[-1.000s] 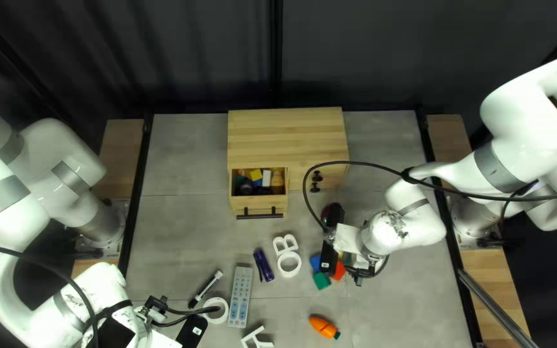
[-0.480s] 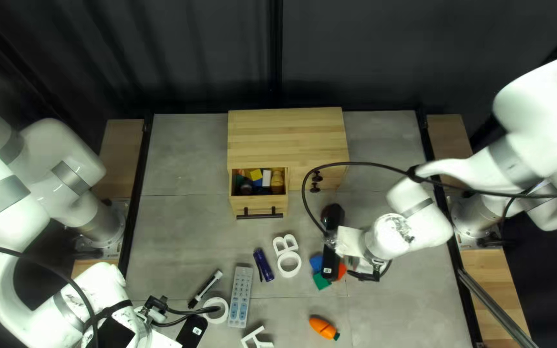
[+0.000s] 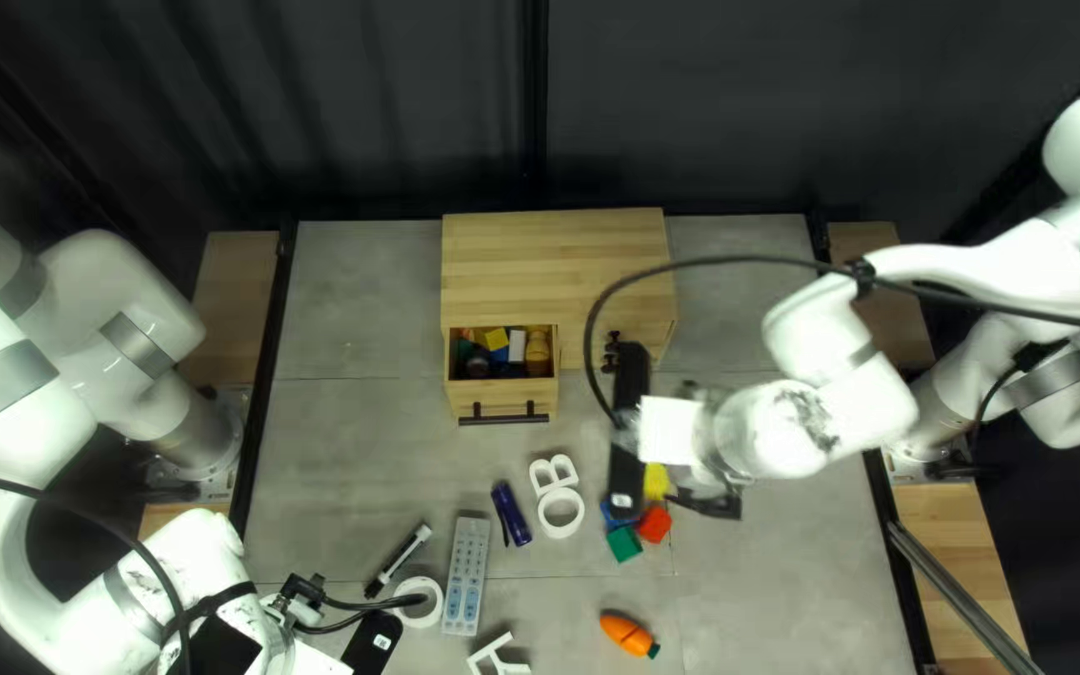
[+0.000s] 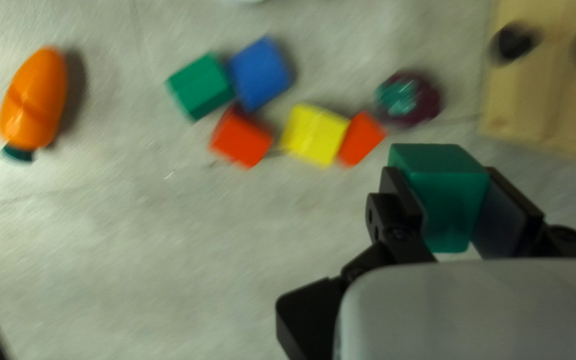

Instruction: Open drawers and place objects into drawer and close

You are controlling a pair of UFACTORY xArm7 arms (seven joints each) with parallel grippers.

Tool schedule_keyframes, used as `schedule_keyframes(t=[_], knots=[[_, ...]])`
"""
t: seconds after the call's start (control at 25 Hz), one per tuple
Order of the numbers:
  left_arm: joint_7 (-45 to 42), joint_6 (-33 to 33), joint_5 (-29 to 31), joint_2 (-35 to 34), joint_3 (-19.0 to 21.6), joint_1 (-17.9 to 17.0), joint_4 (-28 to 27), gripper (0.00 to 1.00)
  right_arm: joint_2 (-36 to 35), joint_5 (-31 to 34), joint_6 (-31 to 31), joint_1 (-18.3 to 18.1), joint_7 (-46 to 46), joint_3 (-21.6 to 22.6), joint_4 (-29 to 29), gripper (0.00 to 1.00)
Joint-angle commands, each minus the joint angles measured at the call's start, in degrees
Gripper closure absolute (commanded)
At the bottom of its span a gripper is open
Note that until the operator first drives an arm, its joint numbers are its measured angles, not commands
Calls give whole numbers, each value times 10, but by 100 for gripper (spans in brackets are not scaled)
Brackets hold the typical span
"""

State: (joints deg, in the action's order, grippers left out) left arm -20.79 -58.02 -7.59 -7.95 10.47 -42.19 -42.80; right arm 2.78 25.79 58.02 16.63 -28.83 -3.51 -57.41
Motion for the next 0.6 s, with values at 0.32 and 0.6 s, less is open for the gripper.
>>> schedule_keyframes(t=[0.32, 0.6], knots=[[0, 0, 0, 0, 0, 0, 0, 0, -116, 35, -27, -36, 65, -35, -128, 97], [0, 0, 0, 0, 0, 0, 0, 0, -147, 53, -79, -46, 51, -45, -123, 79]])
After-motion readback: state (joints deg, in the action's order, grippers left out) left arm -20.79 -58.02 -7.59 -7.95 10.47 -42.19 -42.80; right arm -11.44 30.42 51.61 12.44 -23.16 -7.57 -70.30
